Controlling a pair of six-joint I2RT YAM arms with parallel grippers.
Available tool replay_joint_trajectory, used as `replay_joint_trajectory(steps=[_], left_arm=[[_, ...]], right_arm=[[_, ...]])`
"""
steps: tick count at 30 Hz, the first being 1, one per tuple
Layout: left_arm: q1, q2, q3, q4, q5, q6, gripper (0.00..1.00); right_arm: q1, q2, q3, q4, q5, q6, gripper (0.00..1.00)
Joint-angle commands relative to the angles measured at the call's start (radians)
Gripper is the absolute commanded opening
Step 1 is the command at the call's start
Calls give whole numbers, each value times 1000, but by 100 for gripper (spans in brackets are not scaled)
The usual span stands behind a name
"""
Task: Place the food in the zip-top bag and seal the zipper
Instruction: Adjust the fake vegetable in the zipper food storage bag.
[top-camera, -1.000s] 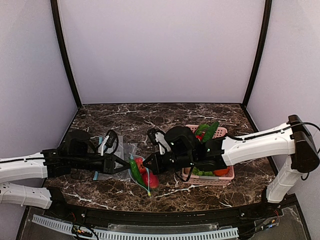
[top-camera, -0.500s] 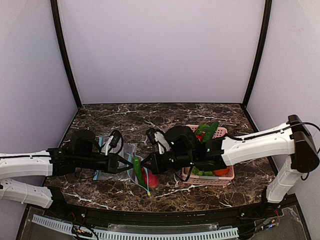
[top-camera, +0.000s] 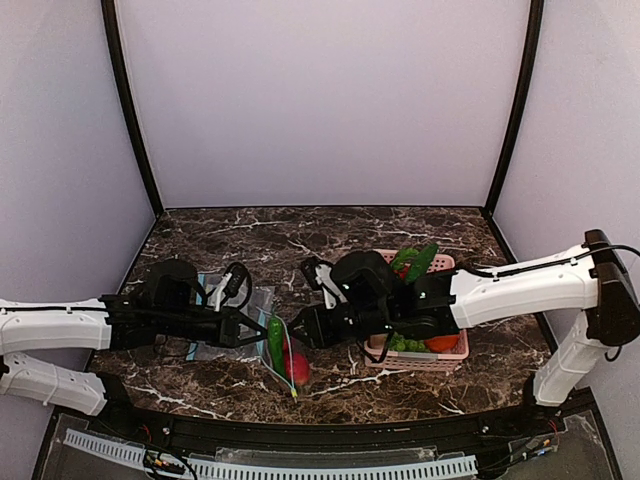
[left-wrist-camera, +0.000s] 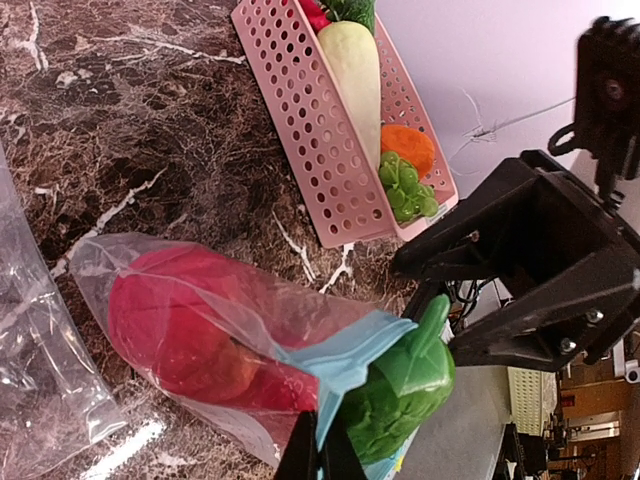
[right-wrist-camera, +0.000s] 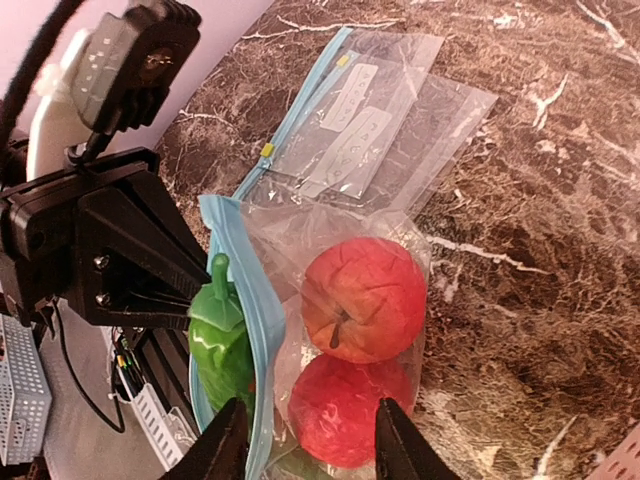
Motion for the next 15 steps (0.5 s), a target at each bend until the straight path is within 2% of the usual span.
replay_joint_trajectory(steps=[1,3,7,15], left_arm=[[4,15,65,-54,-11,5,1],[4,20,73,-70,-20,7,1],[4,24,75,-77,-19,6,1],[4,19,72,-79,-12,5,1]], right_arm=[[47,-86,59,-88,70,-25,45],[64,-100,60,-91,80,-18,44],[89,-75,94,-85,68,-6,33],[99,60,226,-154,132,17,32]])
